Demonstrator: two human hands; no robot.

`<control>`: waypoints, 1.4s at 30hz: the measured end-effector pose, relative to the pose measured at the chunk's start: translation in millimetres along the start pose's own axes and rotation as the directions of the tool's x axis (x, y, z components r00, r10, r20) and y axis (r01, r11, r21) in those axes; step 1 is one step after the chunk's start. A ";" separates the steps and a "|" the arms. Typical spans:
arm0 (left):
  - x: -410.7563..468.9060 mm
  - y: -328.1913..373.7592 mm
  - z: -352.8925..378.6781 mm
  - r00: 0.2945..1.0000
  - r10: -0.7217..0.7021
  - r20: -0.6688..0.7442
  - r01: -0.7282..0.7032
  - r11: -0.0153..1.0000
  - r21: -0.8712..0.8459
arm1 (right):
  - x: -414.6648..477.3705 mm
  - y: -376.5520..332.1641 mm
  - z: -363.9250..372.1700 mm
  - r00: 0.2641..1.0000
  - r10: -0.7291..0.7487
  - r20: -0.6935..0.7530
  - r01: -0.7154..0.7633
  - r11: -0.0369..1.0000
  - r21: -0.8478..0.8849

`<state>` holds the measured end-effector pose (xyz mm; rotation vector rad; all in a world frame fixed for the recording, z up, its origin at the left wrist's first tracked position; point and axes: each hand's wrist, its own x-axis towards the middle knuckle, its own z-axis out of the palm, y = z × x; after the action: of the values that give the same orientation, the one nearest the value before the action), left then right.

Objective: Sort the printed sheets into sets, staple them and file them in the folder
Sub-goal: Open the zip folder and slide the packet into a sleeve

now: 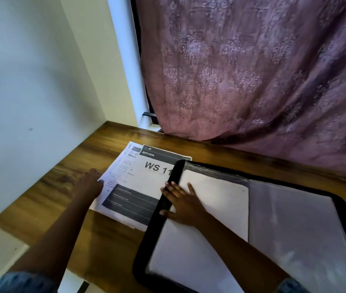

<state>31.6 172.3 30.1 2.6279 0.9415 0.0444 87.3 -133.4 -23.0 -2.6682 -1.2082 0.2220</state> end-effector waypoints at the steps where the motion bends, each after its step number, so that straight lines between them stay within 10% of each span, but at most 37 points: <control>1: 5.7 -2.5 -0.8 0.999 -0.035 0.019 0.035 0.999 -0.008 | 1.8 -0.7 0.8 1.000 -0.006 -0.010 0.005 1.000 -0.019; 15: 61.6 -21.8 6.5 0.966 -0.067 0.249 0.118 0.974 -0.196 | 9.9 -2.9 16.5 0.993 -0.021 -0.118 0.011 0.997 -0.077; 33: 66.4 -31.9 -67.3 0.993 0.029 -0.111 -0.037 0.997 -0.074 | 37.0 -14.5 15.6 0.993 0.014 -0.119 -0.018 0.999 -0.031; 42: 33.9 -3.4 -174.6 0.873 0.123 -0.471 -0.130 0.991 0.018 | 50.0 -23.3 8.9 0.998 0.045 -0.053 -0.045 0.999 0.001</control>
<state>30.6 250.3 190.0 2.7119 0.8985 0.7540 101.2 -79.6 -28.5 -2.6859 -1.1337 0.1564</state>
